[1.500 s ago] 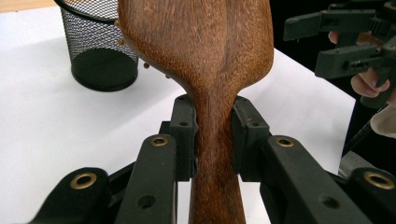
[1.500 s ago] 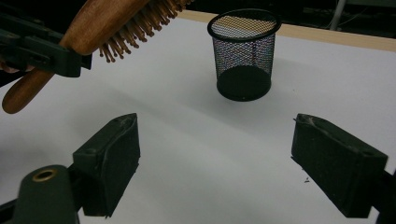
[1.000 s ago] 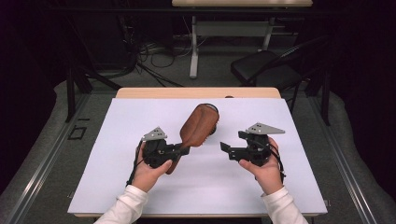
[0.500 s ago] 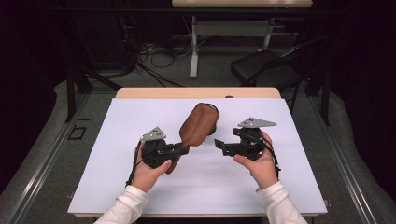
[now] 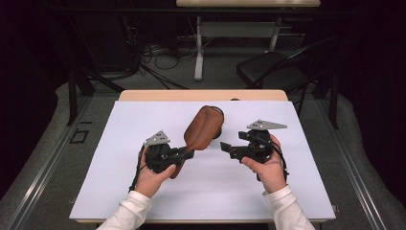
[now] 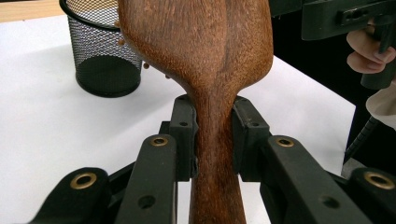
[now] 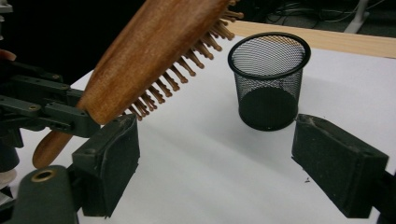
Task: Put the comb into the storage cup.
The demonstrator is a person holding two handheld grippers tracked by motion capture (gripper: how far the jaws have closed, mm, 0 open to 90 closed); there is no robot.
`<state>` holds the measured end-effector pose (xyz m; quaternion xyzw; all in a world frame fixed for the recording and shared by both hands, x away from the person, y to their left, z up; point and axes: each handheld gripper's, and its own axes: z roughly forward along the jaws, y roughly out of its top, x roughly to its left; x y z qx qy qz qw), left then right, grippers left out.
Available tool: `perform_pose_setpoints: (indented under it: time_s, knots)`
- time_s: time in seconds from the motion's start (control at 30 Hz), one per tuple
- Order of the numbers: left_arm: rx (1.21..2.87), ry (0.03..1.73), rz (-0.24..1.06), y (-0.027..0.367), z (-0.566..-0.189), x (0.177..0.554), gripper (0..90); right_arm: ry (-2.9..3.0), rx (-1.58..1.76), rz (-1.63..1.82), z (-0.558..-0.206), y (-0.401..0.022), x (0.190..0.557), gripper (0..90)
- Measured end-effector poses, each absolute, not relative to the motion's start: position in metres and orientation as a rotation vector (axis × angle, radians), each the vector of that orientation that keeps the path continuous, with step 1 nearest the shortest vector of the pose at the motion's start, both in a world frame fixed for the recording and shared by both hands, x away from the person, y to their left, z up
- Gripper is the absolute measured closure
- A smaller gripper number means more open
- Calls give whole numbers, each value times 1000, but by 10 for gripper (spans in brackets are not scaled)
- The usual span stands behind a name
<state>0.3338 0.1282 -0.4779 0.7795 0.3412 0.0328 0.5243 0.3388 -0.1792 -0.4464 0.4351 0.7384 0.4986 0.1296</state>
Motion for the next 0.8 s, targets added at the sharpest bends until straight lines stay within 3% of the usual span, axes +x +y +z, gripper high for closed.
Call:
perform_pose_setpoints:
  time_s: [0.8]
  knots:
    - [1886, 804, 79, 122, -485, 330, 732, 2187, 1311, 1596, -451, -182, 338, 142]
